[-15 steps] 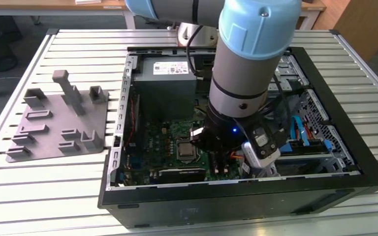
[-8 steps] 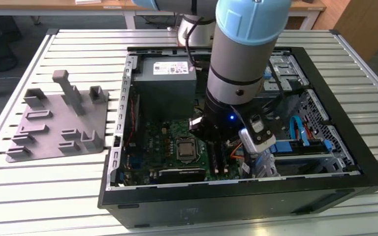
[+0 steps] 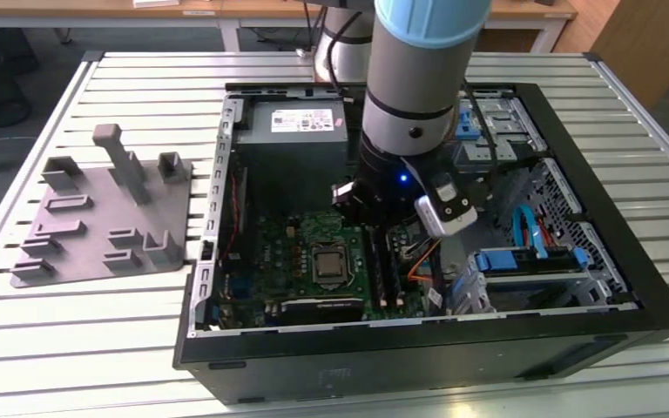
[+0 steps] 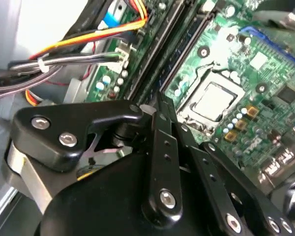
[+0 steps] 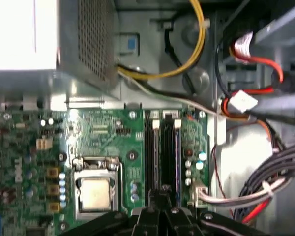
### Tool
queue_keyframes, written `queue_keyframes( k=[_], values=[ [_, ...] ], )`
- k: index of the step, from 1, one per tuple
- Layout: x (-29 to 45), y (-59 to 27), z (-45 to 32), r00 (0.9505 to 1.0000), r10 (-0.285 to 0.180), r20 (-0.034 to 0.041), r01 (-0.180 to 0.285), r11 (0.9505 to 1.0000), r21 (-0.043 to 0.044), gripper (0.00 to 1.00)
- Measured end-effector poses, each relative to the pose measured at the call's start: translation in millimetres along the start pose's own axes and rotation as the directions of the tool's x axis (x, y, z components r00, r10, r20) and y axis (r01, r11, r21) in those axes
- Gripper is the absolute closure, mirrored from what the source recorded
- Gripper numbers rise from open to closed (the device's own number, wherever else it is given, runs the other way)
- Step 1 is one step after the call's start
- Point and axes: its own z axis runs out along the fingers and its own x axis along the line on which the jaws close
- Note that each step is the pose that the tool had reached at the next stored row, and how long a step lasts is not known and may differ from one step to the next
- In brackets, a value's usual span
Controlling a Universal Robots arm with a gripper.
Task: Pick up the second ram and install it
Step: 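Press down the second ram until it locks into place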
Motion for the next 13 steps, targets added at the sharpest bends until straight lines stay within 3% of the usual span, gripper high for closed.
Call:
queue_keyframes(
  k=[6, 13],
  values=[
    [0.0, 0.1, -24.7, 1.0000, 0.000, 0.0000, 0.000, 1.0000, -0.0001, 0.90],
    [-0.1, 0.1, -25.2, 1.0000, 0.000, 0.0000, 0.000, 1.0000, -0.0016, 0.90]
  ],
)
